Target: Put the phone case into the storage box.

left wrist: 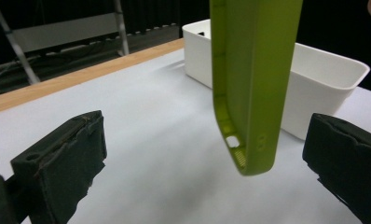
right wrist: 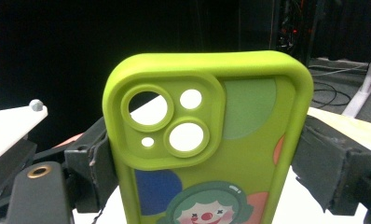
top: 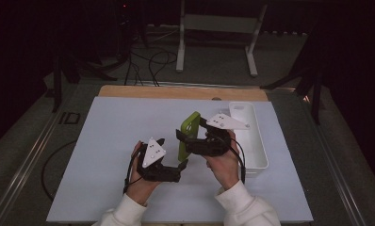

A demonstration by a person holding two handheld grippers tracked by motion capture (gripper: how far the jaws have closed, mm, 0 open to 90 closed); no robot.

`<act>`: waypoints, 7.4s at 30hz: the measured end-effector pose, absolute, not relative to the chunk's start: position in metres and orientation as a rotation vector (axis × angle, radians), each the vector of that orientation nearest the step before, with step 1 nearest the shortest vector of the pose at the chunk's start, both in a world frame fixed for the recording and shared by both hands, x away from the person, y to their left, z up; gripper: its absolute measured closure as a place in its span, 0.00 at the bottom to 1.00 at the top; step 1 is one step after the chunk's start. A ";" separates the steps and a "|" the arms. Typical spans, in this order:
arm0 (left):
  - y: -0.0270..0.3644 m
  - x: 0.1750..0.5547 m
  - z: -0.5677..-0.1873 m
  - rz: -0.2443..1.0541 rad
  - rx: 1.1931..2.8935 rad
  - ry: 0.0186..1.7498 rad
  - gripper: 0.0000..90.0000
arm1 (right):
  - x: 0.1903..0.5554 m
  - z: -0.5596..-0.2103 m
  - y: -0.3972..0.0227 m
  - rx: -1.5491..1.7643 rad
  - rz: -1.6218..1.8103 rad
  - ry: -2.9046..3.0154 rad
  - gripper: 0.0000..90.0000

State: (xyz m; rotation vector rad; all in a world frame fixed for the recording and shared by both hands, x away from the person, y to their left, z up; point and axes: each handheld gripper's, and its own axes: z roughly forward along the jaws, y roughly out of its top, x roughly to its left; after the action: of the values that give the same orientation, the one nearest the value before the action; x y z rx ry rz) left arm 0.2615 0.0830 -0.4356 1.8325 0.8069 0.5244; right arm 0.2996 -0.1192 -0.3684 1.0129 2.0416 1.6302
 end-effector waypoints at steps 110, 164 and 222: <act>0.227 0.227 -0.466 0.689 1.738 1.010 0.00 | 0.337 -0.348 -0.154 1.127 1.553 1.800 0.18; 0.241 0.214 -0.482 0.718 1.718 0.989 0.00 | 0.381 -0.344 -0.166 1.206 1.424 1.681 0.18; 0.240 0.212 -0.480 0.719 1.702 0.989 0.00 | 0.421 -0.349 -0.186 1.307 1.294 1.585 0.18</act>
State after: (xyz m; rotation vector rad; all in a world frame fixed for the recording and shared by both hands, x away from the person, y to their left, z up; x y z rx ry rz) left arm 0.2124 0.2404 -0.4803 1.7024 0.9892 0.7187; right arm 0.4206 -0.1856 -0.3485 1.3065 1.5847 1.2935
